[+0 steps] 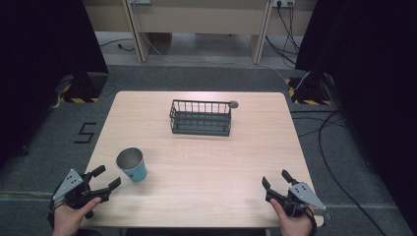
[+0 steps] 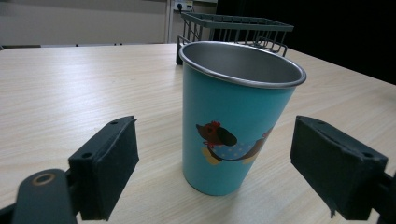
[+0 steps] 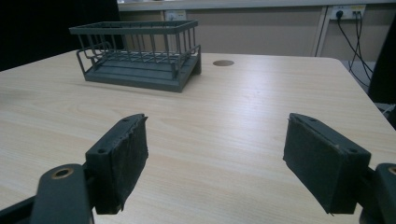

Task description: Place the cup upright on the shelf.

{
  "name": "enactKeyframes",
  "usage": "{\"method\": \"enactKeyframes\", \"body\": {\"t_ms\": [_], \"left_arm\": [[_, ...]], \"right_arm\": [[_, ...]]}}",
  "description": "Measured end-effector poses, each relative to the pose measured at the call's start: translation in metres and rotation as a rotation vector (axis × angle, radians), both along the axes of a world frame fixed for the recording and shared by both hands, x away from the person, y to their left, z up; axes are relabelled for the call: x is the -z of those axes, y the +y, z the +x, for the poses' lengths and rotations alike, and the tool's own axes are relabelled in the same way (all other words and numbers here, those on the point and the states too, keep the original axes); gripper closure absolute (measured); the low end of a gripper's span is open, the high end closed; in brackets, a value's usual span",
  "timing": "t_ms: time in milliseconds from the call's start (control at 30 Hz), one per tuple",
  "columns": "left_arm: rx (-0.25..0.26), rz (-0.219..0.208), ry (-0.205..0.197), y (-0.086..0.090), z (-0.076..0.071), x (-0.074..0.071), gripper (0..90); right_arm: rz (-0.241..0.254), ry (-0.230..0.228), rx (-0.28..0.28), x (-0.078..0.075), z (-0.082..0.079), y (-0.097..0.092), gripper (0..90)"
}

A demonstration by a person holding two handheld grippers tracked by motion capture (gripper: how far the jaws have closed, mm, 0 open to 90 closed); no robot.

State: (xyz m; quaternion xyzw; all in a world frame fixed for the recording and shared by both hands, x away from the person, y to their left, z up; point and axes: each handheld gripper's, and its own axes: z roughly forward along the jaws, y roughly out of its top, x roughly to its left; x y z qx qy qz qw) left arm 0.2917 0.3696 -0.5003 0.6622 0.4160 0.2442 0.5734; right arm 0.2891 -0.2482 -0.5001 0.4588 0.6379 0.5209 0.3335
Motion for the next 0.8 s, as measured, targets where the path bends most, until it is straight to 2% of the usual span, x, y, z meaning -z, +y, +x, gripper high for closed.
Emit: {"method": "enactKeyframes", "body": {"t_ms": [133,400,800], "left_arm": [[0.013,0.015,0.001,-0.003,-0.001,-0.001,14.3],[0.007,-0.010,0.042,-0.010,0.002,0.000,14.6],[0.041,0.014,0.054,-0.026,0.012,0.001,14.2]], "right_arm": [[0.000,0.020,0.008,0.002,-0.001,-0.004,22.1],[0.004,0.010,0.015,0.000,-0.001,-0.003,20.8],[0.017,0.028,0.001,0.003,0.002,0.000,21.0]]}}
